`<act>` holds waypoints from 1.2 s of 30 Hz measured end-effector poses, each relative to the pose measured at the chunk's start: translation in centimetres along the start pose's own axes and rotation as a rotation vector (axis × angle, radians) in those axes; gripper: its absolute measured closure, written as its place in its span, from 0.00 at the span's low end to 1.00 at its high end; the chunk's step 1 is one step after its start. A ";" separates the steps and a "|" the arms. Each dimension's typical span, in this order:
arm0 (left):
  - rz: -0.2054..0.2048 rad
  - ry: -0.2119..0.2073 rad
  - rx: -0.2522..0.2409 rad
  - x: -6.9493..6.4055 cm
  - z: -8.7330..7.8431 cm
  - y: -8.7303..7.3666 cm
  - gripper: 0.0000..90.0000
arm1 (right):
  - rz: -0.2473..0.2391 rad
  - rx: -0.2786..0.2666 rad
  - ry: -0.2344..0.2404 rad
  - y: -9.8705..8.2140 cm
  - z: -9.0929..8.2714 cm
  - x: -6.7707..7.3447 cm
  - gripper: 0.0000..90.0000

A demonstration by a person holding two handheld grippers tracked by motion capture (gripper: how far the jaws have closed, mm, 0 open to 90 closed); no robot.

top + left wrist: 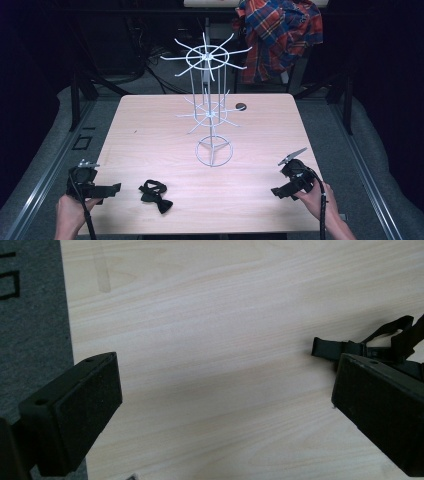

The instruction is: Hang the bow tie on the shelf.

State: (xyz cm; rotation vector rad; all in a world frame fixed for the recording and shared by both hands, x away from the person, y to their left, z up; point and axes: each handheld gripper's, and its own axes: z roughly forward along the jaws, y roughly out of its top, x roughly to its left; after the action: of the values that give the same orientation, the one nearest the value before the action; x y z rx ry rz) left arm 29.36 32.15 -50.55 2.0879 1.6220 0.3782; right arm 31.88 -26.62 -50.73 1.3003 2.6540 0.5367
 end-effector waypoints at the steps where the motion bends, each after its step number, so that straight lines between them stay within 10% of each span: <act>1: -0.001 -0.009 -0.001 -0.1 0.0 0.1 0.00 | 0.001 0.000 0.001 0.0 0.0 0.0 0.15; 36: 0.276 -0.101 -0.098 -5.4 -1.0 1.1 0.00 | -0.008 0.012 0.004 0.0 0.0 0.0 0.15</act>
State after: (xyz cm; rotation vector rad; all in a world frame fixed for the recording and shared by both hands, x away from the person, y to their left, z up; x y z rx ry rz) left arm 28.40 26.88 -48.76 2.2219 1.2356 0.4250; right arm 31.89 -26.58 -50.71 1.2933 2.6685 0.5231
